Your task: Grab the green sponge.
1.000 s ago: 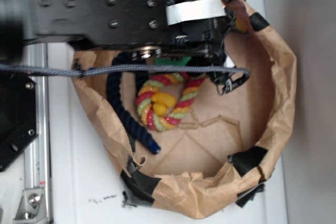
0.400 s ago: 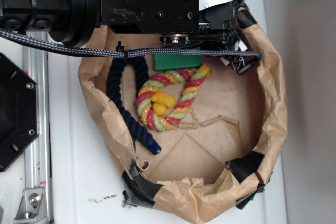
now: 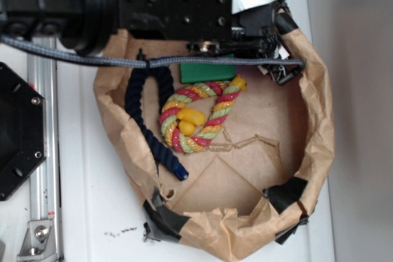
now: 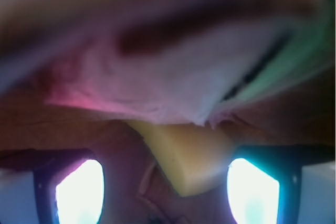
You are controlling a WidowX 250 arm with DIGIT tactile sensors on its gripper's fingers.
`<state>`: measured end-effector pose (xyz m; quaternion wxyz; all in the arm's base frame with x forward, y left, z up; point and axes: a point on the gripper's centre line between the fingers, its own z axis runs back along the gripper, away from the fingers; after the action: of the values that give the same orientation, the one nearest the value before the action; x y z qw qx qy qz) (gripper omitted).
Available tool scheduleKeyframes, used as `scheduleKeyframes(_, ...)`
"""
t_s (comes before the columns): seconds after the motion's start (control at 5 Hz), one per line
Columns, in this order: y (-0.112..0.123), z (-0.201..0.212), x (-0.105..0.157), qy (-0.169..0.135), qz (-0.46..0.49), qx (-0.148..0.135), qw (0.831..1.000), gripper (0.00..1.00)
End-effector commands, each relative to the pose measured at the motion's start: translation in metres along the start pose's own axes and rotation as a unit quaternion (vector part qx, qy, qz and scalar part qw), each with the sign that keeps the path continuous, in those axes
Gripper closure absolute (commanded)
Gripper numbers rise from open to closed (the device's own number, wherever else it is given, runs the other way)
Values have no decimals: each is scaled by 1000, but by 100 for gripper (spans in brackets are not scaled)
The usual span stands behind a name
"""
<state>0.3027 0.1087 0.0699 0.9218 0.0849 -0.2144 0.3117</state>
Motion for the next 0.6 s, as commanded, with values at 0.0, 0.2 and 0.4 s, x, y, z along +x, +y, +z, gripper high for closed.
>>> scheduleKeyframes(0.0, 26, 21, -12, 1, 9, -27, 1000, 0)
scheduleKeyframes(0.2, 29, 23, -18, -6, -2, -27, 1000, 0)
scheduleKeyframes(0.4, 35, 17, -21, -7, 1, -20, 1000, 0)
